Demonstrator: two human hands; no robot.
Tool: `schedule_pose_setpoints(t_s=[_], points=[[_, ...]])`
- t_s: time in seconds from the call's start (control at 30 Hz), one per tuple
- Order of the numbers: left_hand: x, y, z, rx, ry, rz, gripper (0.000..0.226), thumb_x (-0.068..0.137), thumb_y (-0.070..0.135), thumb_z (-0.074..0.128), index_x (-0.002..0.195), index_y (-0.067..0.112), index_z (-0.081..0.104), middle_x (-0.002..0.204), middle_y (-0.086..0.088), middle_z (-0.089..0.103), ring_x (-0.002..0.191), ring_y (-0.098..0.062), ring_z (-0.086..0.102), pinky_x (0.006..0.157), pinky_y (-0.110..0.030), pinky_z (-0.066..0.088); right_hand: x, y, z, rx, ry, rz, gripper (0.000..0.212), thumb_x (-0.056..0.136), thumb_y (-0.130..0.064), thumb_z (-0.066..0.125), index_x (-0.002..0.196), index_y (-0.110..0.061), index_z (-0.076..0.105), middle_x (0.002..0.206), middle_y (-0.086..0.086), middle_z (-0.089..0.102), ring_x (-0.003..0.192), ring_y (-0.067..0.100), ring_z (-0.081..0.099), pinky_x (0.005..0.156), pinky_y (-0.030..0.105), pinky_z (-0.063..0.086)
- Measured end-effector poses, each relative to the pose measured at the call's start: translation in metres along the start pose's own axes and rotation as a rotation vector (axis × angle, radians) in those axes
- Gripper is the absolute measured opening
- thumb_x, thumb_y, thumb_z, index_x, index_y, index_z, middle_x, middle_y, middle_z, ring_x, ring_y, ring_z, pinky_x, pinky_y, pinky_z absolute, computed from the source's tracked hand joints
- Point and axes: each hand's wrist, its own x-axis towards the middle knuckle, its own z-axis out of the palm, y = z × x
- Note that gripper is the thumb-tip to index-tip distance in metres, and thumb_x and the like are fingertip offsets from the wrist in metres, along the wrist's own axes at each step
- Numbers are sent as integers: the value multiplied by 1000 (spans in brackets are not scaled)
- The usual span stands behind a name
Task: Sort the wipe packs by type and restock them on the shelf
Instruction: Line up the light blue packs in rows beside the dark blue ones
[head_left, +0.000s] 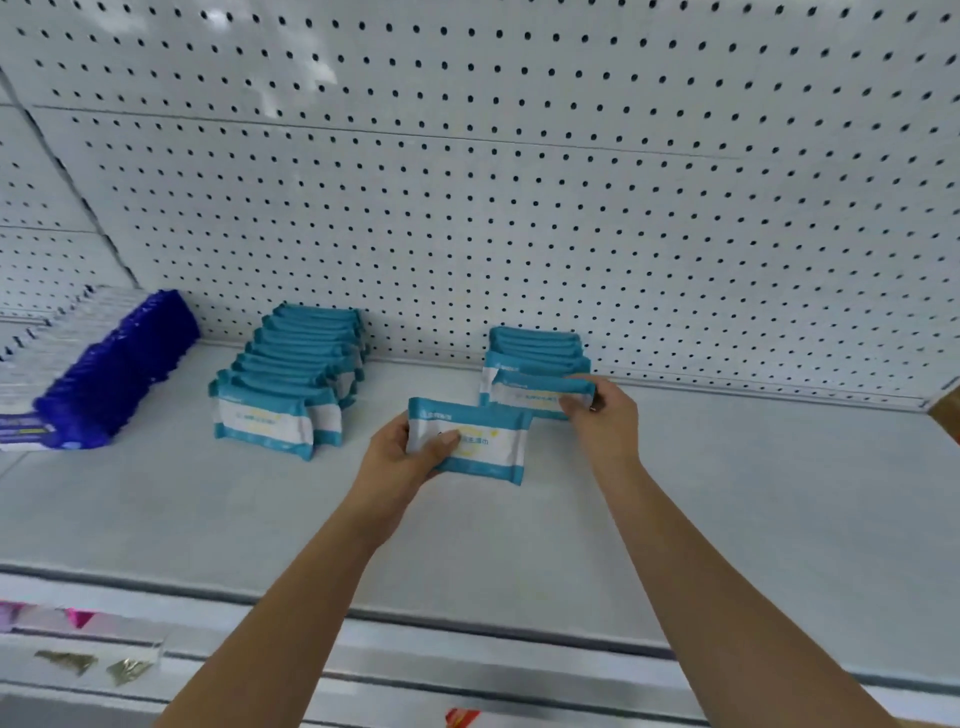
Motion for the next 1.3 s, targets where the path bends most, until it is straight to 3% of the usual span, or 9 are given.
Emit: schedule_pose_setpoints(t_s=[0.13, 0.3, 0.5, 0.6, 0.73, 0.8, 0.97, 1.07, 1.3], points=[[27, -10, 15, 107, 22, 45, 18, 92, 14, 70, 110, 16, 67, 98, 6, 77, 95, -10, 72, 77, -17, 55, 13, 7, 7, -108, 85, -44, 24, 85, -8, 75, 98, -26, 64, 98, -14, 51, 98, 11, 56, 81, 10, 48], [75, -22, 42, 131, 42, 68, 50, 91, 13, 72, 137, 19, 55, 123, 4, 68, 111, -9, 66, 93, -25, 56, 8, 18, 8, 29, 154, 57, 53, 78, -16, 83, 121, -27, 55, 126, -4, 57, 113, 12, 58, 95, 28, 51], [94, -33, 77, 102, 68, 115, 47, 89, 10, 72, 127, 26, 49, 133, 4, 59, 118, -10, 61, 95, -27, 55, 3, 7, 14, 273, 74, 80, 45, 96, 1, 52, 134, -24, 53, 126, -12, 62, 118, 6, 60, 90, 20, 53], [99, -30, 80, 83, 45, 127, 56, 85, 2, 74, 126, 22, 41, 132, 1, 54, 116, -5, 58, 82, -13, 53, 3, 0, 25, 257, -25, 146, 74, 90, 3, 62, 149, -30, 30, 133, -16, 51, 122, 6, 54, 92, 18, 48], [108, -20, 75, 103, -110, 122, 107, 77, -10, 77, 154, 25, 12, 132, 22, 35, 109, 19, 50, 71, -2, 47, 9, 5, 33, 117, -138, 149, 124, 77, 0, 80, 156, -32, -9, 143, -11, 38, 129, 6, 46, 100, 22, 42], [117, -15, 73, 106, -200, 92, 121, 75, -10, 79, 159, 23, -1, 139, 18, 31, 121, 5, 46, 74, -2, 48, 15, 10, 34, 60, -156, 117, 126, 76, -2, 82, 154, -33, -12, 145, -9, 39, 128, 5, 48, 99, 18, 43], [130, -18, 79, 173, -255, 180, 88, 73, -15, 75, 136, 34, 36, 129, -5, 58, 116, -13, 62, 86, -18, 53, 25, 8, 39, 64, -144, 4, 104, 77, 11, 74, 148, -36, 14, 130, -11, 49, 111, -11, 55, 86, 7, 47], [131, -25, 71, 167, -271, 217, 90, 76, -14, 75, 141, 28, 28, 134, -2, 55, 121, -8, 59, 93, -21, 51, 24, 13, 33, 50, -160, -52, 103, 77, 12, 73, 154, -24, 16, 140, -8, 47, 123, -3, 52, 96, 14, 47], [145, -25, 71, 249, -295, 255, 92, 71, -3, 82, 145, 22, 33, 135, -6, 52, 128, -21, 55, 103, -34, 50, 41, 10, 25, 22, -246, -3, 115, 71, 1, 83, 149, -39, 8, 137, -12, 45, 119, 2, 56, 96, 19, 50]])
